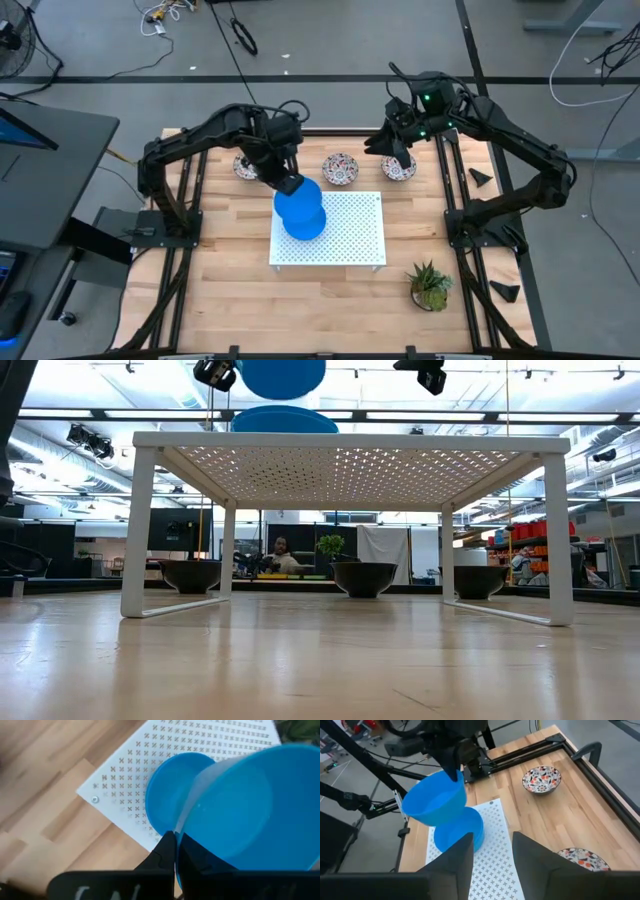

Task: Pick & Place Mini bowls
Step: Stack the blue bowl on top of the blue bowl on the shelf

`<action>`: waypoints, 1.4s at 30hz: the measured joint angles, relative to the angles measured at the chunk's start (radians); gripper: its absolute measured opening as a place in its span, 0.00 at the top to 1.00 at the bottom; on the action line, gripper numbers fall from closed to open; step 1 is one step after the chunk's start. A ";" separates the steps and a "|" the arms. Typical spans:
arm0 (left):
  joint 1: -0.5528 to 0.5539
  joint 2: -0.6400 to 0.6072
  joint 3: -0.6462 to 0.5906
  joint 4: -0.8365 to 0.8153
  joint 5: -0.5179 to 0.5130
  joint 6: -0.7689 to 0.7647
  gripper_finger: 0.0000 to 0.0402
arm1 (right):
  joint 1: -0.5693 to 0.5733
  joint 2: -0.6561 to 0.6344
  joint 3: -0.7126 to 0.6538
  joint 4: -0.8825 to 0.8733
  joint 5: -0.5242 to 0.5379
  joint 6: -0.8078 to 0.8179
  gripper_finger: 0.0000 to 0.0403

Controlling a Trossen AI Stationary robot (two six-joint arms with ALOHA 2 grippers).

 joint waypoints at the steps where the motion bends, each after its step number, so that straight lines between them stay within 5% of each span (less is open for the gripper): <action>1: -0.003 0.005 -0.001 0.000 0.000 -0.021 0.99 | 0.000 0.000 0.000 -0.001 0.000 0.000 0.66; 24: -0.078 0.039 -0.006 0.001 -0.124 -0.366 0.99 | 0.000 0.001 0.000 -0.035 0.003 -0.135 0.66; 42: -0.106 0.042 -0.236 0.136 -0.121 -0.374 0.99 | 0.000 0.001 0.000 -0.077 0.000 -0.156 0.66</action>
